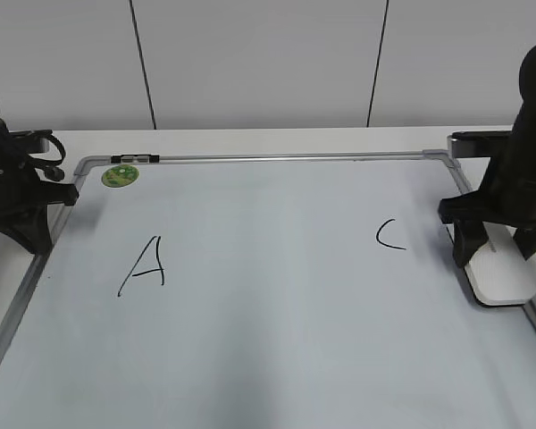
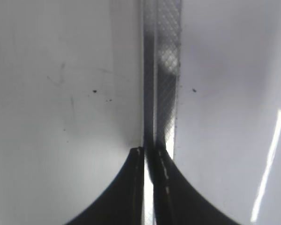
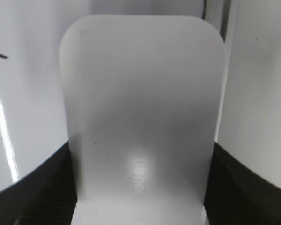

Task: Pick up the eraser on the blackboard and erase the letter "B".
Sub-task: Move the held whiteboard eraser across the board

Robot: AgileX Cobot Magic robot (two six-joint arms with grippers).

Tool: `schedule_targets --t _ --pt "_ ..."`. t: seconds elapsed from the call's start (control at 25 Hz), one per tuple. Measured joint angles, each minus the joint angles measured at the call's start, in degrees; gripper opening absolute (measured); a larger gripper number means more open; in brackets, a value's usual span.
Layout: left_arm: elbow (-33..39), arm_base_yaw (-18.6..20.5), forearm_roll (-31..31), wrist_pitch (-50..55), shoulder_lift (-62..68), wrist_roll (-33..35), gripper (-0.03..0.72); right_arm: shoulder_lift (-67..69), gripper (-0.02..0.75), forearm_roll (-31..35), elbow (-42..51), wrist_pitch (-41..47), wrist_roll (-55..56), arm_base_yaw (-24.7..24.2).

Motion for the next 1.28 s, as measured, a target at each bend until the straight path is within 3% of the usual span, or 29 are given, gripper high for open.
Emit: schedule_targets --t 0.64,1.08,1.2,1.28 --pt "0.0 0.0 0.0 0.0 0.0 0.0 0.015 3.3 0.524 0.0 -0.4 -1.5 -0.1 0.0" --pt "-0.5 0.0 0.0 0.6 0.0 0.0 0.019 3.4 0.626 0.0 -0.6 0.3 0.3 0.0" --pt "-1.1 0.0 0.0 1.4 -1.1 0.0 0.062 3.0 0.629 -0.7 -0.6 1.2 1.0 0.0" --pt "-1.9 -0.1 0.7 1.4 -3.6 0.0 0.137 2.6 0.629 -0.9 -0.9 1.8 1.3 0.0"
